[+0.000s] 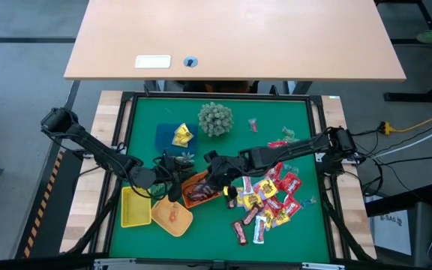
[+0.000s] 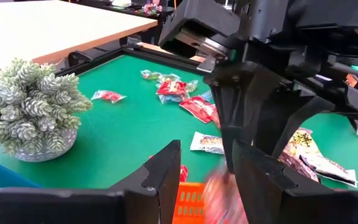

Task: Sort candy
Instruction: Put the brown chocolate into the orange bin, then put the red candy into the yellow bin

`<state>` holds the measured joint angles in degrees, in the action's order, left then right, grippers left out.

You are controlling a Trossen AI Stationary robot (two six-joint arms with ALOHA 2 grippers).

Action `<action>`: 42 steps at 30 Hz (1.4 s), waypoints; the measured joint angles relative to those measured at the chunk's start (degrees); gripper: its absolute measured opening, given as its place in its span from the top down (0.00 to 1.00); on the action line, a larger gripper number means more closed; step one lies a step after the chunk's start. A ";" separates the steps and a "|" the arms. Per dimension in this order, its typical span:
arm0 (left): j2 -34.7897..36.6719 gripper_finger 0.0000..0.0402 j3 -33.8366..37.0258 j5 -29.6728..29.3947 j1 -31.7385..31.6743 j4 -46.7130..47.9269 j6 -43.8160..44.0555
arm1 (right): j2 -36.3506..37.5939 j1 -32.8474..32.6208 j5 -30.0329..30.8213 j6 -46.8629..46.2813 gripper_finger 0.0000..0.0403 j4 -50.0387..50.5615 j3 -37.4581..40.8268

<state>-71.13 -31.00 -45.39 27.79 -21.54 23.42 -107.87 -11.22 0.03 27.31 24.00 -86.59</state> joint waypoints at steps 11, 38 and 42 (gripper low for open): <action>0.00 0.67 0.00 0.07 0.00 0.02 0.00 | 0.00 -0.01 9.52 -0.01 0.46 5.29 0.00; 0.00 0.67 0.00 0.00 -0.02 0.07 -0.07 | -0.02 10.29 1.57 -7.80 0.45 4.69 13.79; 0.00 0.67 0.00 -0.07 -0.01 0.05 -0.07 | -0.02 10.14 1.38 -7.80 0.45 -1.18 16.45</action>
<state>-71.13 -31.00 -45.45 27.78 -21.49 23.35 -107.90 -1.08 1.41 19.51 22.82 -70.14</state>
